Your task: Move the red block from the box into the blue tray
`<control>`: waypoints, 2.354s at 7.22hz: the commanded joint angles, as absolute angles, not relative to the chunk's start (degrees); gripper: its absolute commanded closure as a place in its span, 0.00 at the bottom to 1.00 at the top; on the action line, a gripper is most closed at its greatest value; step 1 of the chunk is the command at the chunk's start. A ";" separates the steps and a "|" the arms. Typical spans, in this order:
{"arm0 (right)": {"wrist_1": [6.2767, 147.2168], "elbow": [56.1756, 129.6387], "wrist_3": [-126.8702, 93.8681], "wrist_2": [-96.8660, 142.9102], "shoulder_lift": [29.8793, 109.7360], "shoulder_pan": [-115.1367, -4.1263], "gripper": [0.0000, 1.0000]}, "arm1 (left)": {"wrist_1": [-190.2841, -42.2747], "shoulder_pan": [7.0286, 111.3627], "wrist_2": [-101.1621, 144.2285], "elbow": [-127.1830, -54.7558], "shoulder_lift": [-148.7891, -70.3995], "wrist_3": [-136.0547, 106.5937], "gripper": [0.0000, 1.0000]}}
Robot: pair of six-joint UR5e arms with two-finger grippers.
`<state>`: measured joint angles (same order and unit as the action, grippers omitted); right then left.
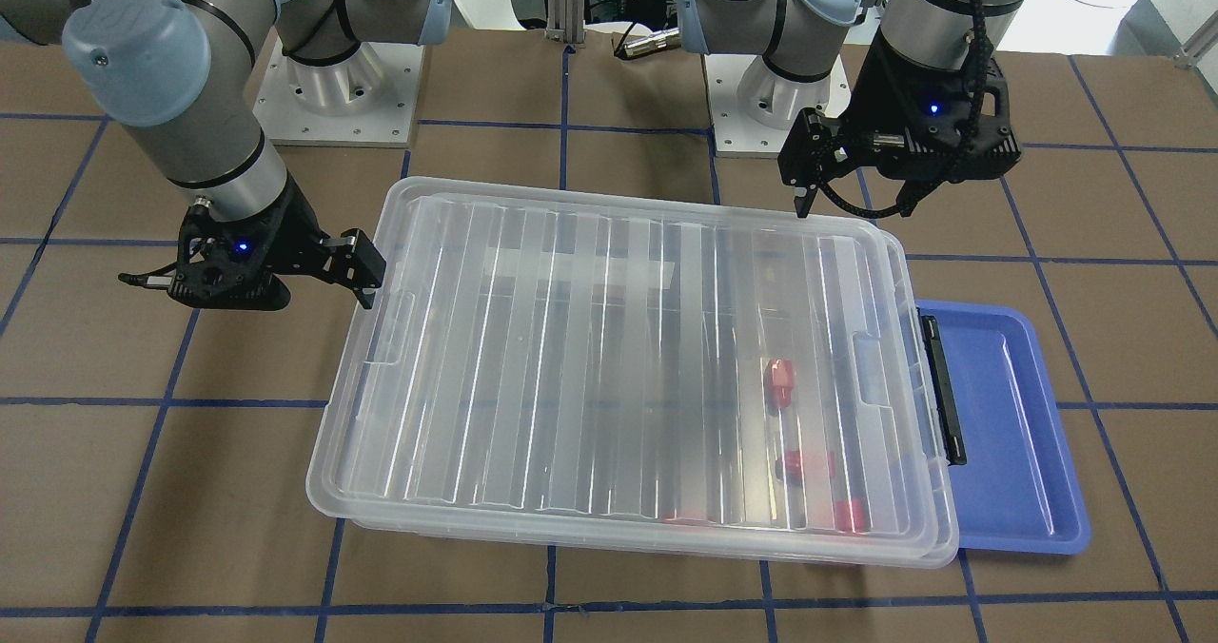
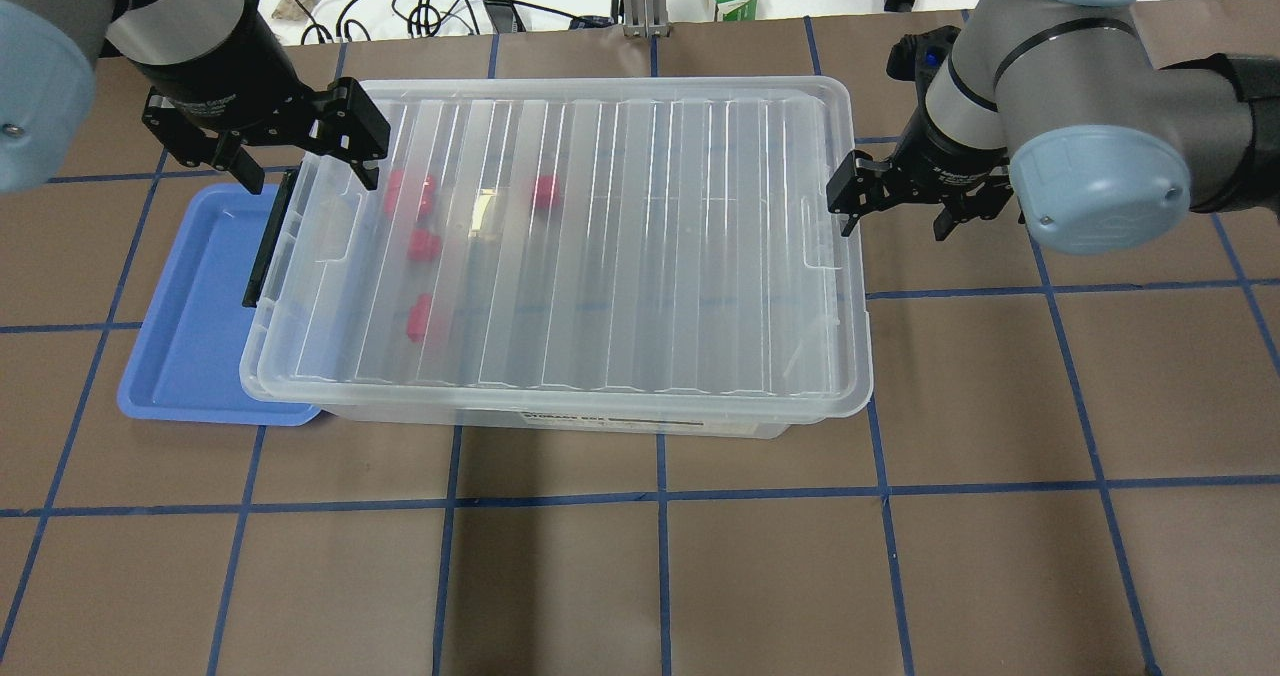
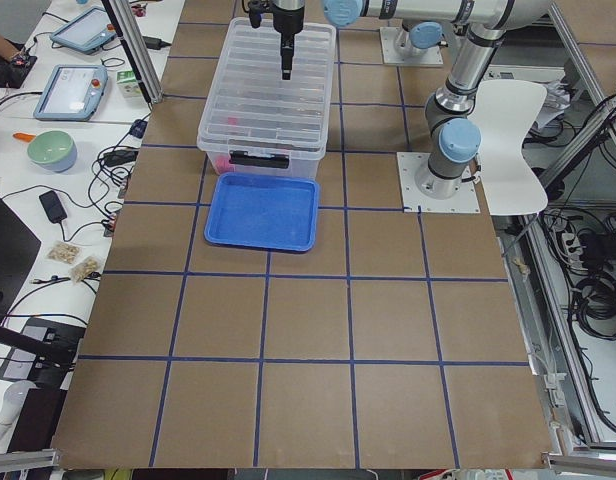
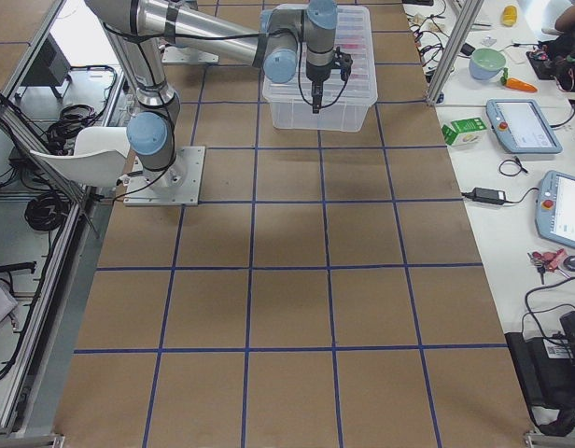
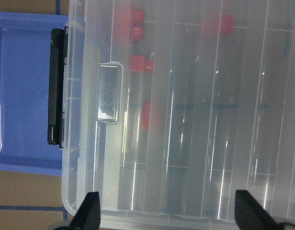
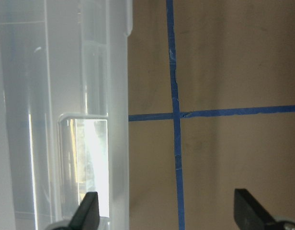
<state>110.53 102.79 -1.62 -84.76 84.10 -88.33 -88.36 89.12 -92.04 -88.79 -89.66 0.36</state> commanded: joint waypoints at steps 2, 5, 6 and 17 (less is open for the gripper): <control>112.15 102.92 -0.79 -85.07 81.57 -88.24 0.00 | -88.33 88.95 -91.85 -88.68 -89.65 0.70 0.00; 112.32 102.66 1.30 -85.25 81.56 -87.72 0.00 | -88.33 88.86 -91.67 -88.33 -89.74 0.70 0.00; 112.41 102.66 3.06 -85.95 81.56 -87.63 0.00 | -88.33 88.94 -91.58 -88.42 -89.65 0.70 0.00; 111.01 100.28 20.92 -90.09 81.56 -77.26 0.00 | -87.89 89.82 -90.17 -89.21 -92.11 -1.76 0.00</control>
<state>111.15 100.35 19.88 -90.03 81.57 -78.07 -87.96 89.69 -90.13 -89.24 -91.72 -1.73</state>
